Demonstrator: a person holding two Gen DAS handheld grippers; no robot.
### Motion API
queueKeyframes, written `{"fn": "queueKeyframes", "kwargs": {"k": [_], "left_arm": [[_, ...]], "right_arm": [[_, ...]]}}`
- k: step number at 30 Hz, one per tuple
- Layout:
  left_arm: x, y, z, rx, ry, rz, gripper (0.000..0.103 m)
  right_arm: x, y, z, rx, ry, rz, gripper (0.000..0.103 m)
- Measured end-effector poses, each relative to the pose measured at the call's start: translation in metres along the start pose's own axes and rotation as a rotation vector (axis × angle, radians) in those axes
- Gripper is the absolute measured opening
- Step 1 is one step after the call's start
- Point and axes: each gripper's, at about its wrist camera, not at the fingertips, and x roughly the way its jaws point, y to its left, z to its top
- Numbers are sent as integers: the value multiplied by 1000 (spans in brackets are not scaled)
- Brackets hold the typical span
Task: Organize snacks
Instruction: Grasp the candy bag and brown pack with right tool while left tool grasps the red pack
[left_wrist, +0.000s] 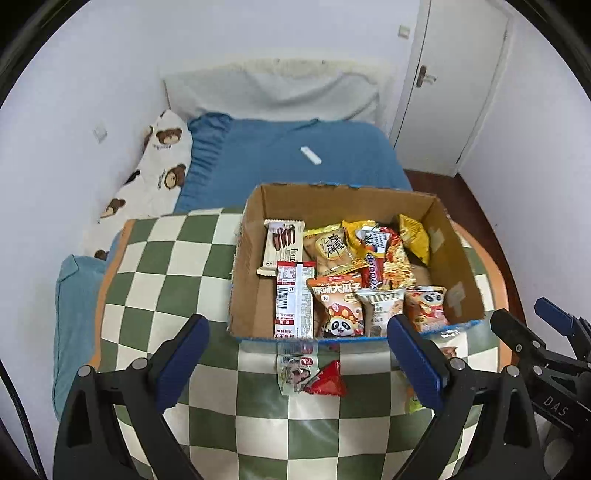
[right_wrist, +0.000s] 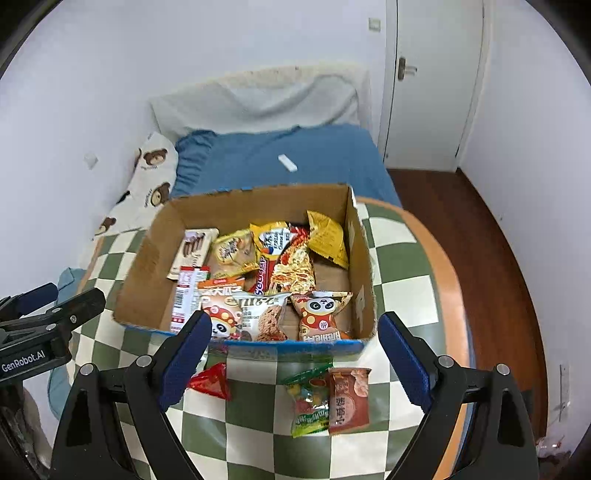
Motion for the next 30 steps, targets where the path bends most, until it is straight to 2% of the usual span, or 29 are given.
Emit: {"fn": "queueKeyframes", "kwargs": {"k": [10, 17, 20, 25, 28, 29, 30], "left_arm": [[-59, -3, -28, 8, -121, 1, 99], [-76, -7, -39, 10, -164, 15, 99], [-66, -6, -44, 10, -138, 25, 99], [-22, -3, -56, 9, -21, 51, 99], [13, 0, -67, 13, 55, 76, 99], [23, 0, -70, 16, 76, 76, 99], [38, 1, -75, 19, 112, 83, 99]], "right_arm": [[-69, 8, -23, 0, -106, 27, 94], [-81, 6, -34, 28, -109, 53, 94], [-68, -2, -37, 49, -76, 55, 94], [-20, -23, -52, 102, 43, 41, 94], [20, -35, -66, 132, 113, 68, 94], [33, -36, -71, 137, 140, 82, 92], [49, -38, -77, 146, 166, 105, 85]]}}
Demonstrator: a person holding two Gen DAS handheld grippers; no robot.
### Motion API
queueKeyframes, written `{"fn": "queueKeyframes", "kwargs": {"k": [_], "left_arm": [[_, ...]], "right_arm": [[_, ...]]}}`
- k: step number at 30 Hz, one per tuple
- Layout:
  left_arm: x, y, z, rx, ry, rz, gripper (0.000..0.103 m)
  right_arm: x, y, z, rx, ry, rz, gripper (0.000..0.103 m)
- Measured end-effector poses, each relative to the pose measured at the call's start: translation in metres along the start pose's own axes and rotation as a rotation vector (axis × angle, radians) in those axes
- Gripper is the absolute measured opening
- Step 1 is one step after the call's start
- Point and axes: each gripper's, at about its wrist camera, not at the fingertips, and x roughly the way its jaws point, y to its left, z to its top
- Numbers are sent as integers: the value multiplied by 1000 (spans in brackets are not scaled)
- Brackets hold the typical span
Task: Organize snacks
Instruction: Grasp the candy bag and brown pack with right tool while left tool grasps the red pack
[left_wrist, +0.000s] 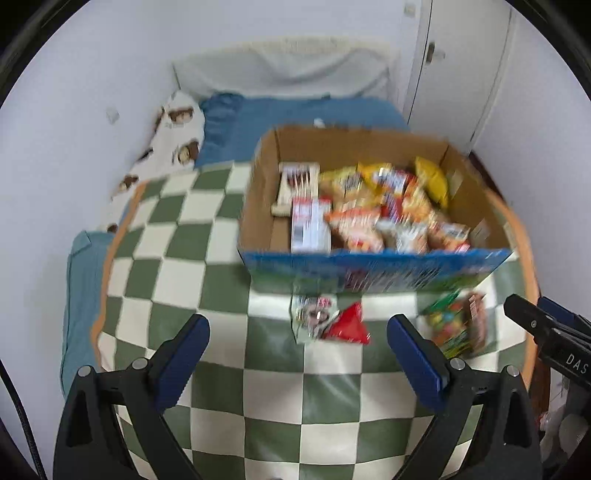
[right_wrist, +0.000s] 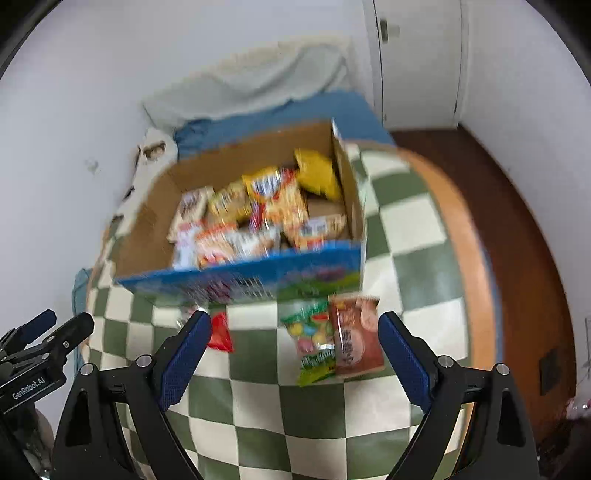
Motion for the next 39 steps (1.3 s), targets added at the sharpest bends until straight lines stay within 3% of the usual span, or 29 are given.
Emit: {"fn": "queueKeyframes", "kwargs": {"k": [3, 10, 15, 18, 20, 22, 24, 27, 32, 39], "left_arm": [[32, -2, -7, 4, 62, -30, 99], [95, -31, -9, 55, 213, -118, 88], [141, -56, -10, 116, 298, -78, 88], [158, -63, -10, 135, 316, -55, 88], [161, -65, -9, 145, 307, -41, 88], [158, -67, -7, 158, 270, -27, 79], [153, -68, -5, 175, 238, -11, 56], [145, -69, -7, 192, 226, -25, 36], [133, -69, -27, 187, 250, -64, 30], [116, -46, -73, 121, 347, -178, 30]], "right_arm": [[43, -6, -8, 11, 84, 19, 70], [103, -16, -19, -3, 167, -65, 70], [120, -18, -16, -61, 190, -163, 73], [122, -21, -14, -66, 207, -160, 77], [125, -23, -15, -66, 218, -152, 80], [129, -22, -16, -74, 225, -141, 85], [131, -18, -17, -97, 228, -155, 88], [136, -10, -21, -147, 224, -173, 89], [131, 7, -39, -218, 222, -178, 69], [113, 6, -81, -183, 314, -77, 67]]}}
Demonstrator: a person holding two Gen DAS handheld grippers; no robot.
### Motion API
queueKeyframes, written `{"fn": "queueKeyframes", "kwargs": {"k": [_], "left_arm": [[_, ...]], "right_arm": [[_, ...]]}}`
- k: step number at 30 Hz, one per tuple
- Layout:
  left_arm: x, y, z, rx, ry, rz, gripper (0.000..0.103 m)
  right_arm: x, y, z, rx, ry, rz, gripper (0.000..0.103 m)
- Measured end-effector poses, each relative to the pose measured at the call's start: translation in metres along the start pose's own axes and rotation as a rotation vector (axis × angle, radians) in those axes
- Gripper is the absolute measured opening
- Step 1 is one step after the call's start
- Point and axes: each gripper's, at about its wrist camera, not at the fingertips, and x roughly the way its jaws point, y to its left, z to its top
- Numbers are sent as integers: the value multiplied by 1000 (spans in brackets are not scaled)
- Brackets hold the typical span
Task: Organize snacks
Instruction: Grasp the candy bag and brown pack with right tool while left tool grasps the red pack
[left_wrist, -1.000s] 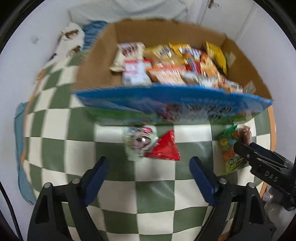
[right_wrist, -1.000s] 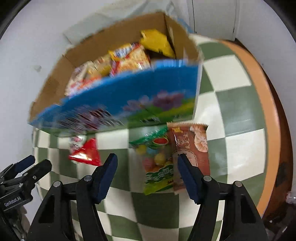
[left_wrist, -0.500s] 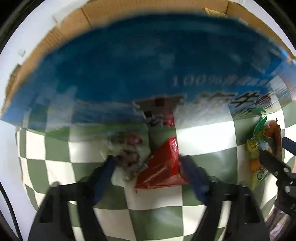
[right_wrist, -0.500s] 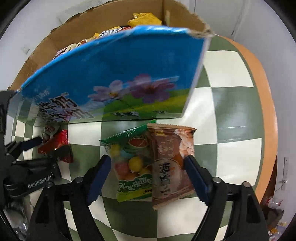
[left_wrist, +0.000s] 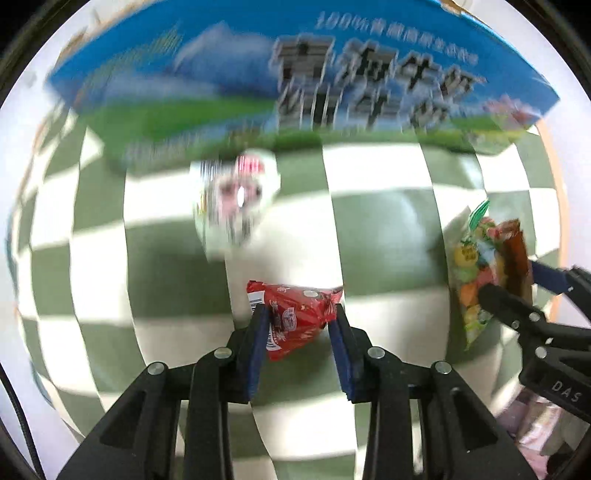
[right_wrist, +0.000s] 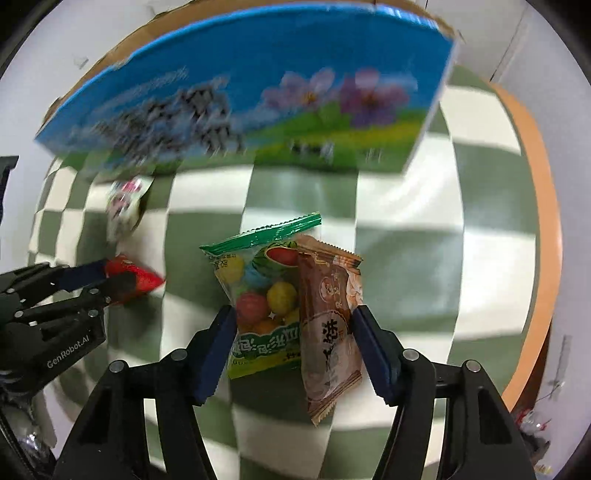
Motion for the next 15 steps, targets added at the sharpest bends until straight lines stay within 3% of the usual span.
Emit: {"fn": "queueKeyframes", "kwargs": {"k": [4, 8, 10, 12, 15], "left_arm": [[1, 12, -22, -47, 35, -63, 31], [-1, 24, -32, -99, 57, -109, 37], [-8, 30, -32, -122, 59, -147, 49], [-13, 34, -25, -119, 42, -131, 70], [-5, 34, -22, -119, 68, -115, 70]], "right_arm": [[2, 6, -19, -3, 22, 25, 69], [12, -3, -18, 61, 18, 55, 79], [17, -8, -17, 85, 19, 68, 82], [16, -6, -15, 89, 14, 69, 85], [23, -1, -12, 61, 12, 35, 86]]}}
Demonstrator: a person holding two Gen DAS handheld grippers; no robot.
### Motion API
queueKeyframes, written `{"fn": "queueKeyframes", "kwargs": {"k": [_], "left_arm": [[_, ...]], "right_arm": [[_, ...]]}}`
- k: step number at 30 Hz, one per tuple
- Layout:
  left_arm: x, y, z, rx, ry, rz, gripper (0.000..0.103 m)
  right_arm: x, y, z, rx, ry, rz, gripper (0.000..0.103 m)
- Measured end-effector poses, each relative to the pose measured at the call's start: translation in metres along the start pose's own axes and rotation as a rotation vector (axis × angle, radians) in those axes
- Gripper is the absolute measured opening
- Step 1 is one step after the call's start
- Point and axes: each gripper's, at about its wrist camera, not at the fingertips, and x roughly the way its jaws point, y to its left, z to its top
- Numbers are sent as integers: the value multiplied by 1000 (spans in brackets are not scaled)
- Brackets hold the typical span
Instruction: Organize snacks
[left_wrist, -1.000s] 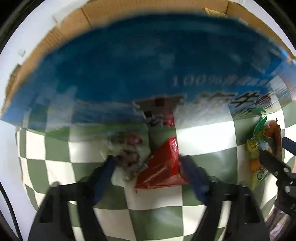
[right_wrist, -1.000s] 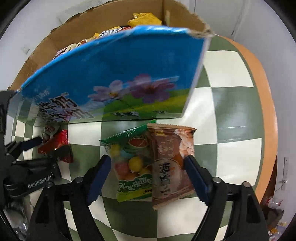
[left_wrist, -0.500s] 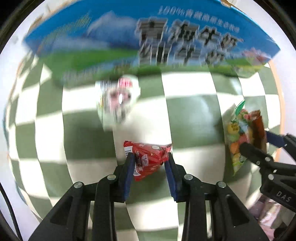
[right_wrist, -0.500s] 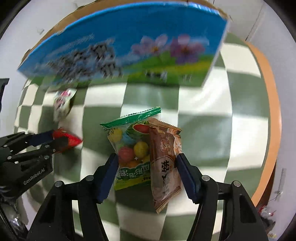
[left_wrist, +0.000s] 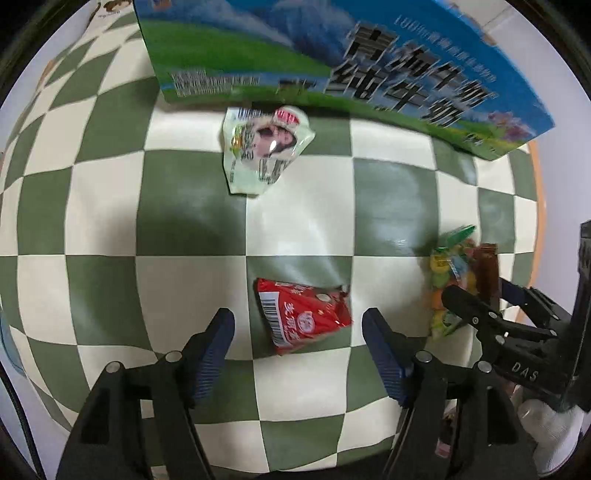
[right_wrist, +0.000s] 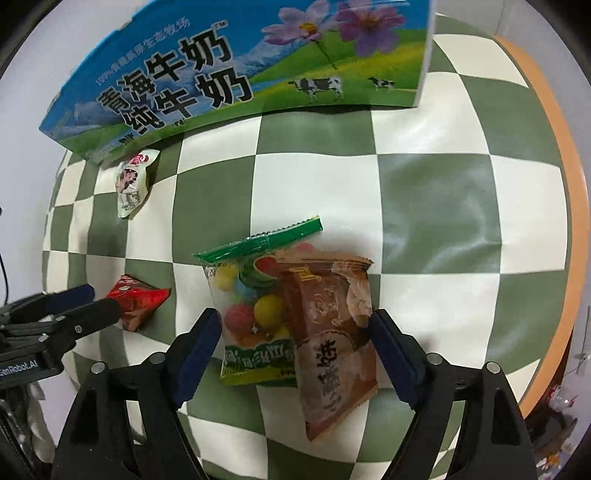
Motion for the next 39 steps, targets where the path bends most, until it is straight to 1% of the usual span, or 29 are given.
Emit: {"fn": "queueKeyframes", "kwargs": {"k": [2, 3, 5, 7, 8, 9, 10, 12, 13, 16, 19, 22, 23, 24, 26, 28, 30, 31, 32, 33, 34, 35, 36, 39], "left_arm": [[15, 10, 10, -3, 28, 3, 70], [27, 4, 16, 10, 44, 10, 70], [38, 1, 17, 24, 60, 33, 70], [45, -5, 17, 42, 54, 63, 70], [46, -6, 17, 43, 43, 72, 68], [46, -10, 16, 45, 28, 78, 57], [47, -14, 20, 49, 24, 85, 56], [45, -21, 20, 54, 12, 95, 48], [44, -28, 19, 61, 7, 104, 47], [32, -35, 27, 67, -13, 119, 45], [9, -38, 26, 63, -43, 106, 45], [-17, -44, 29, 71, -88, 83, 45], [-29, -48, 33, 75, -106, 69, 45], [-38, -51, 36, 77, -121, 56, 45], [-56, -59, 43, 85, -152, 38, 45], [-68, -64, 54, 97, -183, 31, 45], [-70, -66, 60, 106, -190, 44, 45], [-71, -66, 63, 101, -182, 44, 45], [-67, -66, 64, 96, -169, 40, 45], [-60, -61, 64, 89, -150, 37, 45], [-59, -55, 56, 83, -140, 42, 45], [-51, -53, 55, 79, -122, 49, 45], [-38, -52, 54, 76, -110, 52, 45], [-16, -42, 47, 53, -59, 60, 45]], "right_arm": [[3, 1, -1, -16, 1, -20, 86], [5, 3, -2, -21, 3, -27, 86], [11, 4, -1, -26, 9, -37, 86], [15, 5, 0, -27, 7, -46, 86], [18, 8, 2, -30, 4, -52, 85], [20, 10, 2, -36, 0, -61, 84], [19, 11, 1, -40, -7, -64, 82], [19, 19, -1, -48, -28, -65, 71], [16, 20, -4, -48, -37, -66, 70], [10, 21, -5, -30, -54, -52, 68], [-2, 15, -6, 7, -67, -8, 66], [-24, 7, -2, 34, -89, 44, 61], [-32, 5, -2, 35, -99, 56, 47], [-41, 5, 0, 35, -109, 78, 43], [-50, 6, 6, 28, -117, 96, 43], [-47, 8, 11, 12, -88, 97, 43], [-43, 3, 14, 49, -68, 145, 44], [-40, 1, 15, 61, -51, 150, 44], [-38, -1, 16, 71, -35, 144, 51], [-35, -4, 17, 68, -29, 140, 65], [-35, -4, 16, 64, -24, 133, 71], [-32, -3, 15, 60, -18, 125, 76], [-27, 3, 13, 60, -11, 127, 76], [-11, 9, 12, 67, 29, 134, 76]]}}
